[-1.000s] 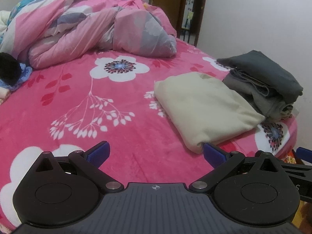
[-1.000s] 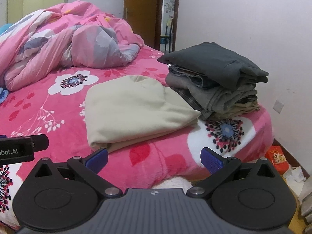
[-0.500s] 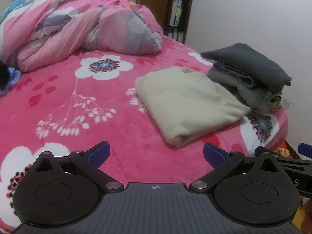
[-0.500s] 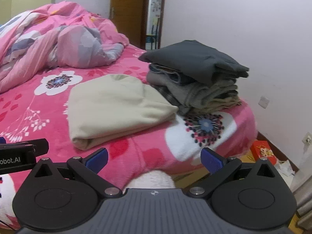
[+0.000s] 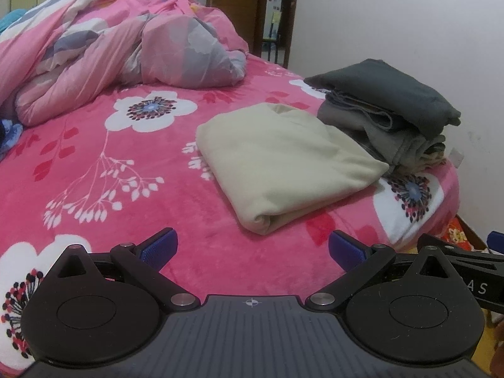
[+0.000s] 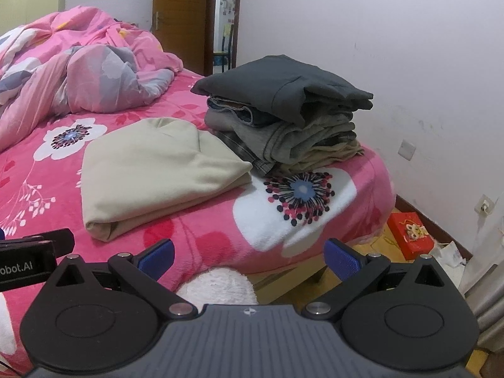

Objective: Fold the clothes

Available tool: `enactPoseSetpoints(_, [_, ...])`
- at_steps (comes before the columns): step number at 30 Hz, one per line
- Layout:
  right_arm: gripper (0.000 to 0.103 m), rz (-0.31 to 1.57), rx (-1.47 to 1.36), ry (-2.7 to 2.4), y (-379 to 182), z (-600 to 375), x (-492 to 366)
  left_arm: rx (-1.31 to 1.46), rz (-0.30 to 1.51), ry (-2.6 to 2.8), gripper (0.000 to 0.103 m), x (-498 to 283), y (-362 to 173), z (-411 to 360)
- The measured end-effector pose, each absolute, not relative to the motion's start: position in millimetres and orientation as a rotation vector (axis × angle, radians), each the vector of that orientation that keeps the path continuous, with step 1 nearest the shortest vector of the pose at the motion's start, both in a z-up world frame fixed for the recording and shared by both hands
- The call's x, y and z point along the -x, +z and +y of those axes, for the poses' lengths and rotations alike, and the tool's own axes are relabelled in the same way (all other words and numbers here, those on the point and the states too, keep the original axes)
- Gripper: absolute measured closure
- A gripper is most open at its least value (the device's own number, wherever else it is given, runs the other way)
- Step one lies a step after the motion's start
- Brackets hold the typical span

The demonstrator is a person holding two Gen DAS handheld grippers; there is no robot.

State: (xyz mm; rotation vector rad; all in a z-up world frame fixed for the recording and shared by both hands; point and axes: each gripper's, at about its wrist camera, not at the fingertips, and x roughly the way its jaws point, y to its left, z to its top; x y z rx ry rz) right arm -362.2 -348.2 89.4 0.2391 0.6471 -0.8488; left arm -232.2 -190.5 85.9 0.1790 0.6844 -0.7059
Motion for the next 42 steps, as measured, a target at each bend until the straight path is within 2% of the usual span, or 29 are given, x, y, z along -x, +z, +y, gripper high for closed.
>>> enactPoseSetpoints(42, [0.000,0.665,-0.232,-0.826,83.8,-344.0,355.0,-0.191,0.677,-0.687,0.000,227.1,84.2,-186.2])
